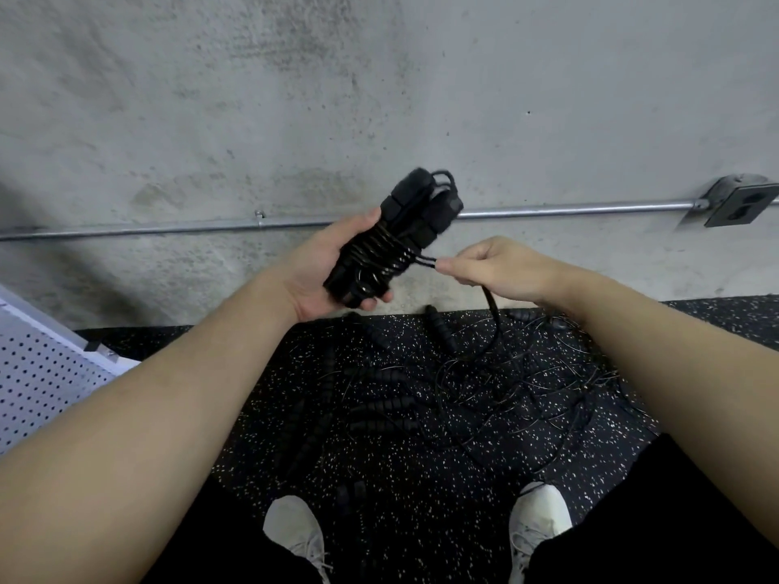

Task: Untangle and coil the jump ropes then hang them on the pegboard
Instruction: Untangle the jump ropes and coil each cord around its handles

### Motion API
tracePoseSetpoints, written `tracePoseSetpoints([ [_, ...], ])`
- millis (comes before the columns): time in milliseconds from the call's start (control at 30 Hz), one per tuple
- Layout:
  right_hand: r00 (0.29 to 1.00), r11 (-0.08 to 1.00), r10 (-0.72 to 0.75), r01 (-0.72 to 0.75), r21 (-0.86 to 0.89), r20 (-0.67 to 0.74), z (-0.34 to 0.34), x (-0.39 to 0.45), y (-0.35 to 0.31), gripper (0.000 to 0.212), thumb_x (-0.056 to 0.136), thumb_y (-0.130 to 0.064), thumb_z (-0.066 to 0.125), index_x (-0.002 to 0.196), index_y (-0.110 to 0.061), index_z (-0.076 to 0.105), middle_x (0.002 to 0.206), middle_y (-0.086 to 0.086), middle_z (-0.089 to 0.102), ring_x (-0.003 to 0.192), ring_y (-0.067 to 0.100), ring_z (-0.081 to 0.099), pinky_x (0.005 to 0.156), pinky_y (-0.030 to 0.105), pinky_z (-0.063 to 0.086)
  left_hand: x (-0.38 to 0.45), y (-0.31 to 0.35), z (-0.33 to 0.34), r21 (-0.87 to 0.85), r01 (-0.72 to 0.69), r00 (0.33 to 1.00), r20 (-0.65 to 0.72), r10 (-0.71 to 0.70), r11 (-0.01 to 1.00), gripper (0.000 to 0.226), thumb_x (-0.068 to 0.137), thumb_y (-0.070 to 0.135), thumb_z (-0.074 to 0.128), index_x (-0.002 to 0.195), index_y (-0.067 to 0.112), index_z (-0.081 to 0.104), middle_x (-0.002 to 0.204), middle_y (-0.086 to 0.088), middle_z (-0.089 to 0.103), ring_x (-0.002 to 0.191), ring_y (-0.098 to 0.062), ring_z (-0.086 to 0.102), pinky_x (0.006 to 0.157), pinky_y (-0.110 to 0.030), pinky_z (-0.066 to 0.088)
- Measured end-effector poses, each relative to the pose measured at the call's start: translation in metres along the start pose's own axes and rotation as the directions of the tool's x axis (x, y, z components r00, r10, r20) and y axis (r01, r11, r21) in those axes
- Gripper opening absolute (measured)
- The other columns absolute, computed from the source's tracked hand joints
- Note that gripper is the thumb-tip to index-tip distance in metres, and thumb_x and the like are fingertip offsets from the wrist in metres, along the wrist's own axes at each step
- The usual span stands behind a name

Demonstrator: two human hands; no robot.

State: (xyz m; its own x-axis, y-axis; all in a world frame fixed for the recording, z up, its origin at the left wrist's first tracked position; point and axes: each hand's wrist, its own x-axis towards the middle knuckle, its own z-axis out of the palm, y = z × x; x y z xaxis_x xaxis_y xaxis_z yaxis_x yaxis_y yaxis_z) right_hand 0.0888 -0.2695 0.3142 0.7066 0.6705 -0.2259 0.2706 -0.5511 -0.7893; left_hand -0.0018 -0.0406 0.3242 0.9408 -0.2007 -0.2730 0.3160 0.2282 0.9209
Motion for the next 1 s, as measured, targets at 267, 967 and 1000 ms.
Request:
tracePoseSetpoints([
  [267,0.996,0.987,0.070,-0.061,-0.147,0.060,-0.013,-0.002,0.018,0.014,0.077,-0.015,0.084,0.078,-0.006,0.073,0.075,0.013,0.069,0.066,0.014,0.057,0.075,0.024,0.045,0.007,-0.003,0.017,0.531,0.079,0.982,0.104,-0.158,0.844,0.026,0.075,0.030,0.079,0.096,0.044,0.080,0.102,-0.009,0.078,0.088,-0.032,0.073,0.080,-0.045,0.061],
  [967,0.986,0.977,0.158,-0.164,0.140,0.056,-0.003,0.004,-0.003,0.029,0.084,-0.025,0.081,0.111,-0.022,0.072,0.088,0.000,0.079,0.057,0.003,0.064,0.059,0.021,0.056,0.029,-0.034,0.031,0.969,0.191,0.974,-0.167,0.155,-0.154,0.043,0.095,0.066,0.053,0.128,0.040,0.062,0.112,0.006,0.064,0.107,-0.025,0.065,0.076,-0.034,0.046],
  [1000,0.989,0.965,0.150,-0.145,0.217,-0.003,-0.004,0.004,0.000,0.031,0.084,-0.031,0.080,0.112,-0.022,0.071,0.089,-0.001,0.079,0.062,0.002,0.064,0.060,0.021,0.055,0.030,-0.033,0.026,0.972,0.217,0.963,-0.199,0.183,-0.087,0.039,0.094,0.065,0.053,0.122,0.041,0.064,0.104,0.007,0.064,0.101,-0.024,0.065,0.073,-0.033,0.044],
])
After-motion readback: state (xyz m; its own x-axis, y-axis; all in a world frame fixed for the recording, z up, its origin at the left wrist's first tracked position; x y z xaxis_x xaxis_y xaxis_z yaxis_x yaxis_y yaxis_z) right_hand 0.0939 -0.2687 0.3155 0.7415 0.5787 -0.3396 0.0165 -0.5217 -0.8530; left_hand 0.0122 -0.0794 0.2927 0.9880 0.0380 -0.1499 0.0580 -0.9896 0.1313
